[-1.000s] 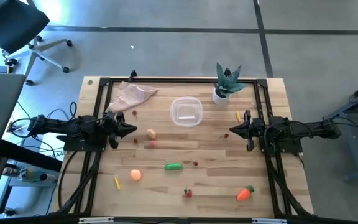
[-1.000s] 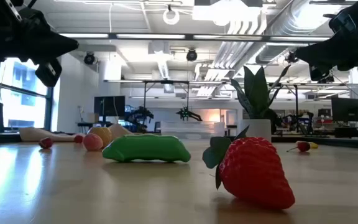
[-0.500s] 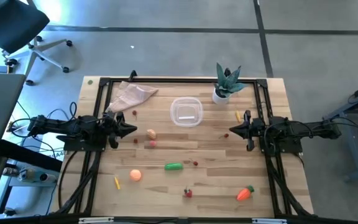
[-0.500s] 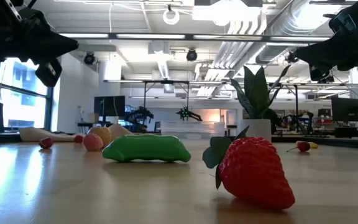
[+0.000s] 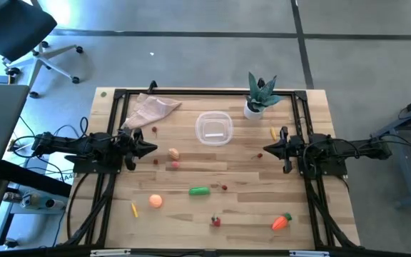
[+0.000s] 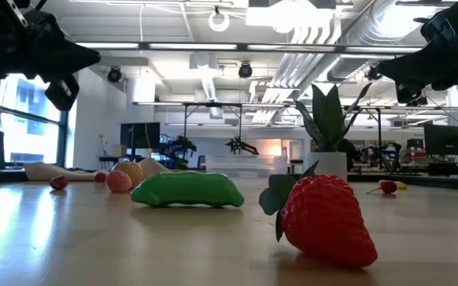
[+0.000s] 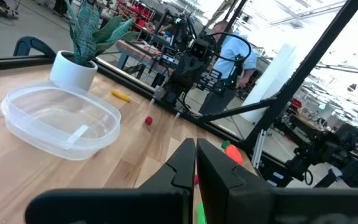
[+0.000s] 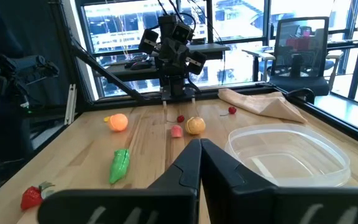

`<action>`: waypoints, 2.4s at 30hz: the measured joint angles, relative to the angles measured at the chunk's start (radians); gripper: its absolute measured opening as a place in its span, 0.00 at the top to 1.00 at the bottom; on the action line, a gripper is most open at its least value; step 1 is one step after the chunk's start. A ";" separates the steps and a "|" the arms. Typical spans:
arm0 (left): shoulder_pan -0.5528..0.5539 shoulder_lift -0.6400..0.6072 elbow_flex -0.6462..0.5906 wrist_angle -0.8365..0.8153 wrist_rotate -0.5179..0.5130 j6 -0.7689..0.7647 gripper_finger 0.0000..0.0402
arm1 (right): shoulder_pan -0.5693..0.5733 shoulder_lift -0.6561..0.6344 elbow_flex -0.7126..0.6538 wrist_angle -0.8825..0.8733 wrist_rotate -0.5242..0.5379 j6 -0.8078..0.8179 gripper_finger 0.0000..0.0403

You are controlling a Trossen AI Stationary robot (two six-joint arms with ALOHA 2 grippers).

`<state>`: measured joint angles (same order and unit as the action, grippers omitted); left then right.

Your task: Pick and placing Produce into tupperware

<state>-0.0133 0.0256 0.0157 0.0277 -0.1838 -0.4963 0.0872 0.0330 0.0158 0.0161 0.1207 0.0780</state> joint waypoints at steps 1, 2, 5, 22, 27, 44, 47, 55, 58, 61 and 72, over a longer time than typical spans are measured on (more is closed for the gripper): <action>0.000 0.000 0.000 0.000 0.000 0.000 0.99 | 0.000 0.000 0.000 0.000 0.000 0.000 1.00; 0.000 0.000 0.000 0.000 0.000 0.000 0.99 | 0.000 0.000 0.000 0.000 0.000 0.000 1.00; 0.000 0.000 0.000 0.000 0.000 0.000 0.99 | 0.000 0.000 0.000 0.000 0.000 0.000 1.00; 0.000 0.000 0.000 0.000 0.000 -0.006 0.99 | 0.000 0.000 0.000 0.000 0.000 0.000 1.00; 0.000 0.000 0.000 0.000 0.000 -0.006 0.99 | 0.000 0.000 0.000 0.000 0.000 0.000 1.00; 0.000 0.000 0.000 0.046 -0.104 -0.363 0.99 | 0.000 0.000 0.000 0.001 0.000 0.000 1.00; 0.000 0.000 0.000 0.060 -0.106 -0.411 0.99 | 0.000 0.000 0.000 0.001 0.000 0.047 1.00; 0.000 0.000 0.000 0.269 -0.123 -0.399 0.99 | 0.000 0.000 0.000 0.092 0.002 0.455 1.00; 0.000 0.000 0.000 0.391 -0.108 -0.327 0.99 | 0.000 0.000 0.000 0.163 0.008 0.599 1.00; 0.000 0.000 0.000 0.514 -0.097 -0.231 0.99 | 0.000 0.000 0.000 0.227 0.029 0.658 1.00; 0.000 0.000 0.037 0.809 0.001 0.098 0.99 | 0.000 0.000 0.000 0.377 0.036 0.616 1.00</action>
<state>-0.0132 0.0255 0.0525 0.8365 -0.1829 -0.3981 0.0875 0.0334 0.0154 0.3933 0.1570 0.6938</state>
